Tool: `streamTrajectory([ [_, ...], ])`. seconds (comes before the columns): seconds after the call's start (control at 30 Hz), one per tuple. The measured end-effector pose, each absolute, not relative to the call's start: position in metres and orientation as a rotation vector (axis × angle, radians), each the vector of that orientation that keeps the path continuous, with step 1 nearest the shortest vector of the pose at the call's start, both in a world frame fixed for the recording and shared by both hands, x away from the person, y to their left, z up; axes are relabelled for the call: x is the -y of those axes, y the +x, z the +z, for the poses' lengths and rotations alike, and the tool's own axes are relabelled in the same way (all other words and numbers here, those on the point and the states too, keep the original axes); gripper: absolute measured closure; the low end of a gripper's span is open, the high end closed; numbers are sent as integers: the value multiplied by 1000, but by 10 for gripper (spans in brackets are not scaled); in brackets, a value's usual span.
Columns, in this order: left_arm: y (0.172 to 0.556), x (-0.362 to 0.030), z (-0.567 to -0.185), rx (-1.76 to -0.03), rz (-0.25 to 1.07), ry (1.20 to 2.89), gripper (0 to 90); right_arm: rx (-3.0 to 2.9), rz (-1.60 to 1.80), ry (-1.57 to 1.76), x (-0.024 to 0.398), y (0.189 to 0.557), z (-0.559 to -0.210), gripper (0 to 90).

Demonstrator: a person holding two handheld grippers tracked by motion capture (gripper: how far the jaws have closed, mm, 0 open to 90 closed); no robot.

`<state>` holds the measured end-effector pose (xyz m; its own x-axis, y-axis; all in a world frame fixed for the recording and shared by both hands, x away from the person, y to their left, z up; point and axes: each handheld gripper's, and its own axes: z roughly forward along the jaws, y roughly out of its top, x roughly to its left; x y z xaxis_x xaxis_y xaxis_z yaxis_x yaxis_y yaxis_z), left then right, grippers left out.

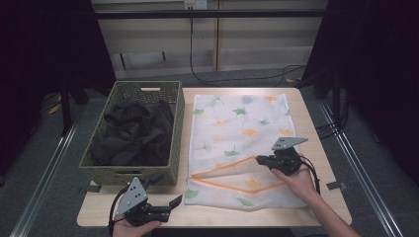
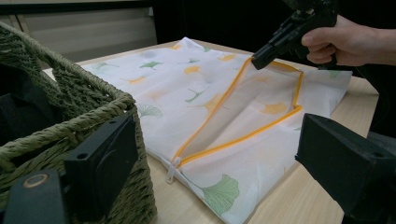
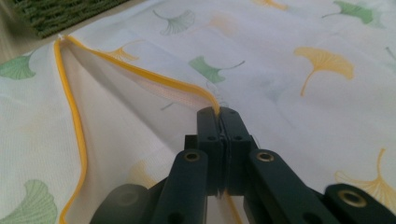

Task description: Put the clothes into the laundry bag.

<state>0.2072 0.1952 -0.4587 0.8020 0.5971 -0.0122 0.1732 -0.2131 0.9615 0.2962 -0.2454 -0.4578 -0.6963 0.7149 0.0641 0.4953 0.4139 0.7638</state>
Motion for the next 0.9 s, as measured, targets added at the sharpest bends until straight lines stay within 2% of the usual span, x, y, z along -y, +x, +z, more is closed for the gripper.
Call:
streamTrajectory([
  [0.9,208,-194,-459,-604,431,1763,120,-2203,1350,1006,247,308,-406,886],
])
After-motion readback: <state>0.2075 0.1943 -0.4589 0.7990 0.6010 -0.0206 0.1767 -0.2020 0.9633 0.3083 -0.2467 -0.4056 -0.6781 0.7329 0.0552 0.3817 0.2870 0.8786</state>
